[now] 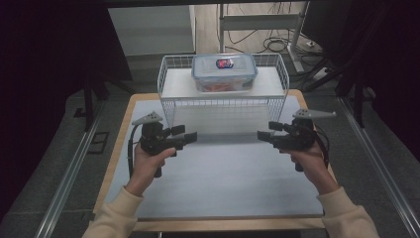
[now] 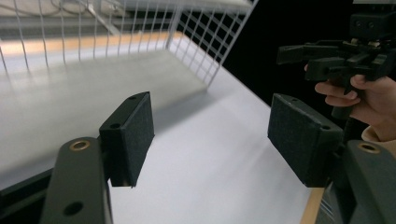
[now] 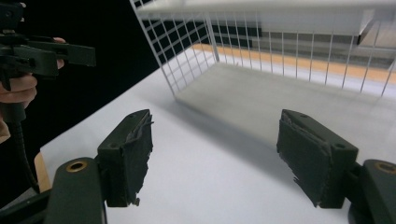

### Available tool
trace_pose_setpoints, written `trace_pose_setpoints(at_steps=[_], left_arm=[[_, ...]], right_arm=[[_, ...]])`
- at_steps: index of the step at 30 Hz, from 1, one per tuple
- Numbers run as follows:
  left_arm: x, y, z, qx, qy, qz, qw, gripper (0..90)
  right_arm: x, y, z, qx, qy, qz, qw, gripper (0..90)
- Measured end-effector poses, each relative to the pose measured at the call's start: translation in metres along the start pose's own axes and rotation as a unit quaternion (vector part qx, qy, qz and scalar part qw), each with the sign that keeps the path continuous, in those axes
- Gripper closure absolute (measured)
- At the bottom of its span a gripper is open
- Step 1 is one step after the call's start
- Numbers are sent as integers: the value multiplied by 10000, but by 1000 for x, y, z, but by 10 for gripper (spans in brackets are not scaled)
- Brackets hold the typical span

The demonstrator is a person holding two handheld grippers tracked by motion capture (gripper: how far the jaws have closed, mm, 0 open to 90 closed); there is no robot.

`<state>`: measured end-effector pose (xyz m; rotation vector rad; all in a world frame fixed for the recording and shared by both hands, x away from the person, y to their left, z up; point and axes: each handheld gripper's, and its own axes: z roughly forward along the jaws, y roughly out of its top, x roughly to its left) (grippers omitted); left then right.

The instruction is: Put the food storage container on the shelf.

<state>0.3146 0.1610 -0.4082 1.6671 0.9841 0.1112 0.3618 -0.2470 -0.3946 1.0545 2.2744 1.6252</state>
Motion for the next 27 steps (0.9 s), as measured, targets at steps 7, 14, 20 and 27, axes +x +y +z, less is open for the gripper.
trace_pose_setpoints(at_steps=[7,14,20,27], left_arm=[[2,-49,8,306,32,-37,9995,295],[8,-74,20,719,114,-151,9972,287],[8,-78,24,798,102,-172,9966,283],[11,-79,24,810,135,-204,9964,277]], right_arm=[[5,-50,-2,270,-37,-20,9996,266],[4,-76,4,570,-83,-55,9983,265],[2,-90,10,711,-93,-26,9974,264],[2,-94,9,594,-188,-108,9980,216]])
